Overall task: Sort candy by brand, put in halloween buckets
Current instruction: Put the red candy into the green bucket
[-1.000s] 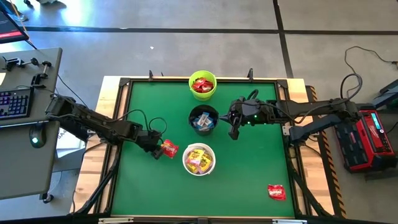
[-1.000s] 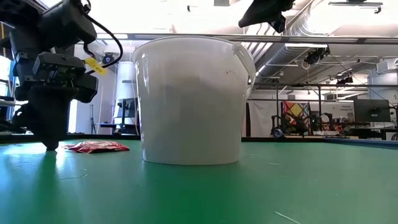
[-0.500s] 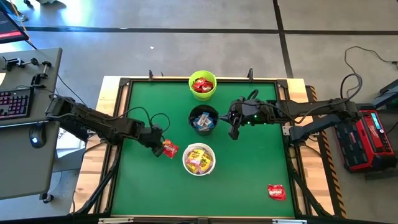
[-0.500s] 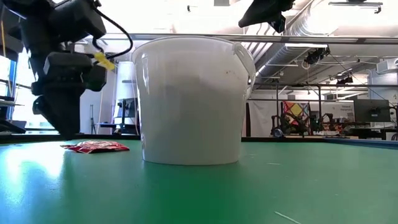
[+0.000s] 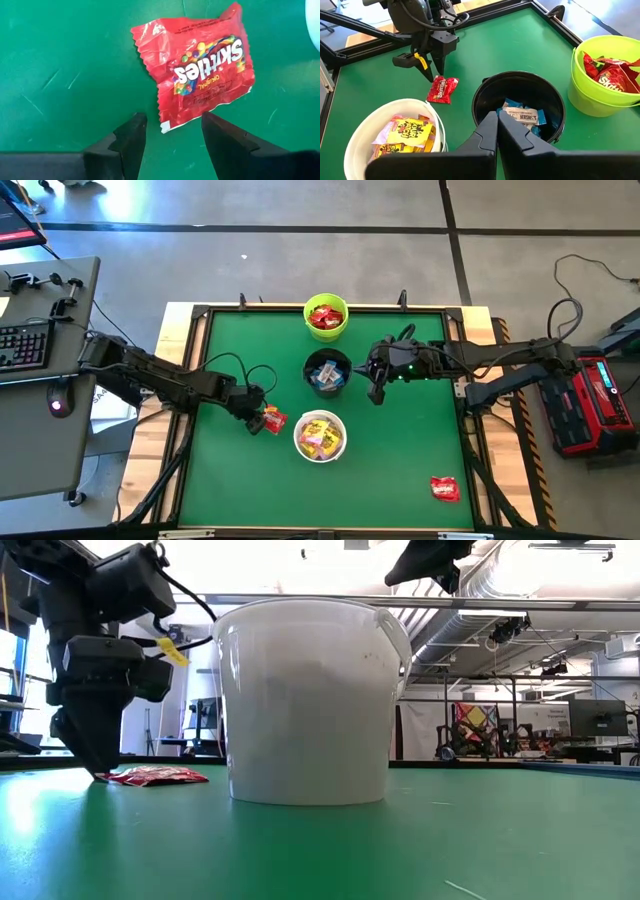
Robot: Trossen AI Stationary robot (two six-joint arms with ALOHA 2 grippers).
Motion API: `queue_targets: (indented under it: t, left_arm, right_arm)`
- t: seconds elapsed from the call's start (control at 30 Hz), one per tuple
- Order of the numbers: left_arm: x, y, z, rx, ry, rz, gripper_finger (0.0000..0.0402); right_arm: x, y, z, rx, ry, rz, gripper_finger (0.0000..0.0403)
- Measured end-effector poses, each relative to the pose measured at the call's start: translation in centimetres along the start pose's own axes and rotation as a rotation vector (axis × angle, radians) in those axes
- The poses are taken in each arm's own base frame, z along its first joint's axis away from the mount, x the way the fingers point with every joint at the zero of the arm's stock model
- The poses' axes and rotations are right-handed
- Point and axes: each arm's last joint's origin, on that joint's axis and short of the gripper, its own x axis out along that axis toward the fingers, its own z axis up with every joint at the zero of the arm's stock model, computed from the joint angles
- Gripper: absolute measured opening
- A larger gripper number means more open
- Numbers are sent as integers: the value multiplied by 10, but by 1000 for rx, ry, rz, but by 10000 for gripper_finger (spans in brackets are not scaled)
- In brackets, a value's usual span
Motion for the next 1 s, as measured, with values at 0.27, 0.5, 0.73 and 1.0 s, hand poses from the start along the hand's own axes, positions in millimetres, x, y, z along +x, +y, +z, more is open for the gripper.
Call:
queue_targets:
  t: [0.27,0.5,0.73,1.0]
  left_arm:
    - [2,1,0,76,-10,23,124]
    - [2,2,1,105,-44,63,21]
    - [-1,1,4,104,-81,110,1]
    - [-26,-7,16,162,-99,228,0]
  right_arm:
    - [0,0,0,-1,2,-8,0]
    - [0,-1,-1,-2,4,-12,0]
    - [0,-1,-1,-2,4,-13,0]
    - [0,-1,-1,-2,7,-15,0]
